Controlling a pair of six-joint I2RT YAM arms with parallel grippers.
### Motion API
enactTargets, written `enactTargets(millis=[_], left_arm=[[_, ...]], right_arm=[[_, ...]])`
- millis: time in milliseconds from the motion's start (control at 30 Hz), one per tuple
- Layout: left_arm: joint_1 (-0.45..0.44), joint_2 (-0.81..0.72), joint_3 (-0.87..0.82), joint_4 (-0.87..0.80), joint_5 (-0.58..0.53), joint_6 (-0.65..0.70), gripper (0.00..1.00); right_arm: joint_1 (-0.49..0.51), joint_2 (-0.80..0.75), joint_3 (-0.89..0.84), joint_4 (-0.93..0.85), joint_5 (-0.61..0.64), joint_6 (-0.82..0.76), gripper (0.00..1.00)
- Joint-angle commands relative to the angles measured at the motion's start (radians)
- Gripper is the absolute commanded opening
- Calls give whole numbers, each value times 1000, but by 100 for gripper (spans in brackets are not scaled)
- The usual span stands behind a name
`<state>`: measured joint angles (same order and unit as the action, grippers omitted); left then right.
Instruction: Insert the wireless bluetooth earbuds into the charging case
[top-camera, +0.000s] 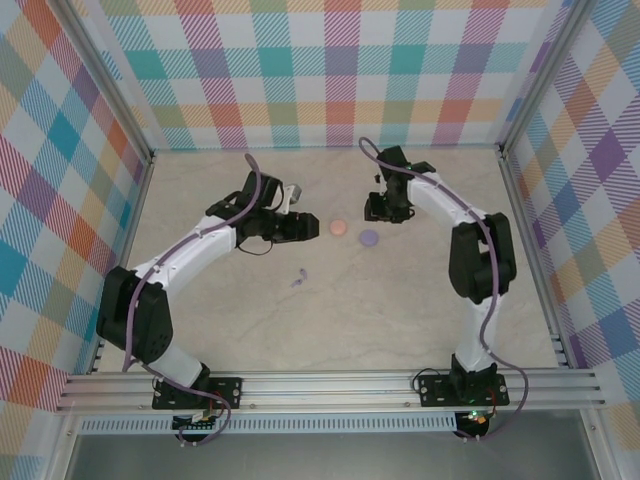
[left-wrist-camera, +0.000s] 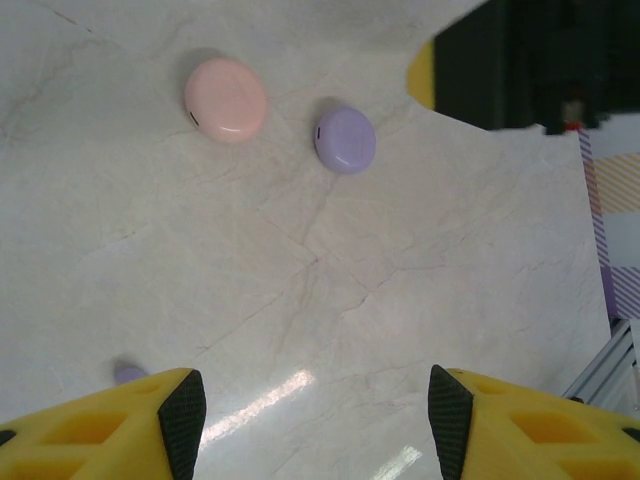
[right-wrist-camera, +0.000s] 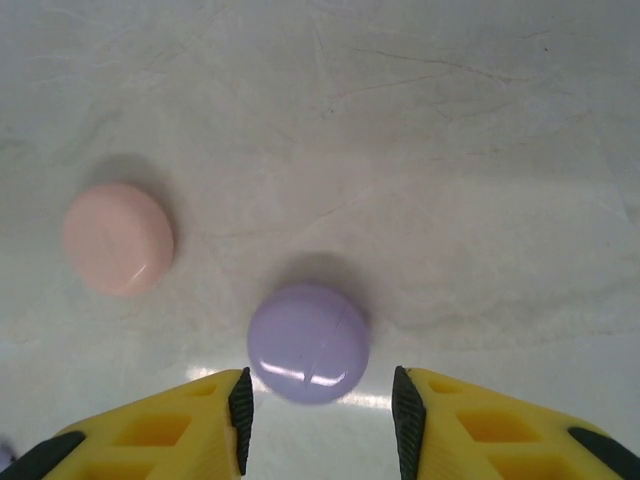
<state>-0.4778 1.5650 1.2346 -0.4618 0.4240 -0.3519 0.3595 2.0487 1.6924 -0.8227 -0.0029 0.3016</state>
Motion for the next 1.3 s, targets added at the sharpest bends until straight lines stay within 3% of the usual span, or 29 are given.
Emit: enactTargets(millis=[0,400,1000,1267], left_arm=[[-13,-61,-26,10,-11,-37,62],[-15,-98,-63,-6,-17,-45,62],[-15,-94,-63,-5,6,-43,62],[-16,-83,-97,50,31,-66,62]], right_arm=[[-5,87,103,-105,31,-4,42],[7,315,341,-255,10,-39,40],[96,298,259,-290,-164,-241,35],[108,182,170,-207,-192,-252,38]])
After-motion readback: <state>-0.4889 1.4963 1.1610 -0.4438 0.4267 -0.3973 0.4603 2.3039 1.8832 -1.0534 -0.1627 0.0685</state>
